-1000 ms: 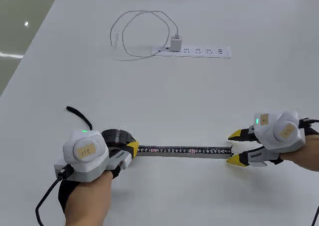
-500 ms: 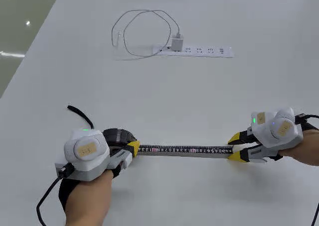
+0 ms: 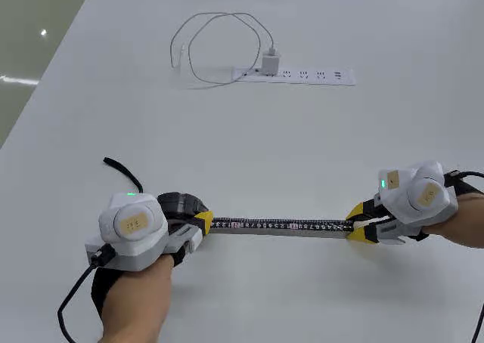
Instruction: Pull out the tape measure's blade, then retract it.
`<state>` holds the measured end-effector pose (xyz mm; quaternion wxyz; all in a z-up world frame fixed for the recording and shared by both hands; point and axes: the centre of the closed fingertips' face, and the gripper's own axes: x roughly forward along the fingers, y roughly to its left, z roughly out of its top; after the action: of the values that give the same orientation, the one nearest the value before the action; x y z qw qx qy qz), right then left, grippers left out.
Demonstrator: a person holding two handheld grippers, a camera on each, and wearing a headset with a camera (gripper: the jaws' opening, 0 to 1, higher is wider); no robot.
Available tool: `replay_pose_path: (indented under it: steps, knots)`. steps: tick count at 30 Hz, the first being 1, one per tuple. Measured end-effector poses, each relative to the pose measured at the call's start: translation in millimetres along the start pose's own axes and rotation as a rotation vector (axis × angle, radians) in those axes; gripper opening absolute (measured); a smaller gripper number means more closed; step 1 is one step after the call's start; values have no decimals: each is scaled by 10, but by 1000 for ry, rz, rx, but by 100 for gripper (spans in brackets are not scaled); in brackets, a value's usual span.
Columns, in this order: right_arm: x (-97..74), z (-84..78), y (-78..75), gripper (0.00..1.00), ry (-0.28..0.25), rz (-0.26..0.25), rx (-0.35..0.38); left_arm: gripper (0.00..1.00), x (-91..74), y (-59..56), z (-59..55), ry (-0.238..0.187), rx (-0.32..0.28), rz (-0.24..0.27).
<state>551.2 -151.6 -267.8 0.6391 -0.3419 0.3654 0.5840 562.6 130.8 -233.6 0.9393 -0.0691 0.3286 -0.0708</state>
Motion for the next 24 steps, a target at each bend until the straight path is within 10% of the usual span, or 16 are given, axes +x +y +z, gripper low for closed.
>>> replay_pose_path:
  steps: [24]
  knots:
    - [5, -6, 3, 10, 27, 8, -19, 56, 0, 11, -12, 19, 15, -4]
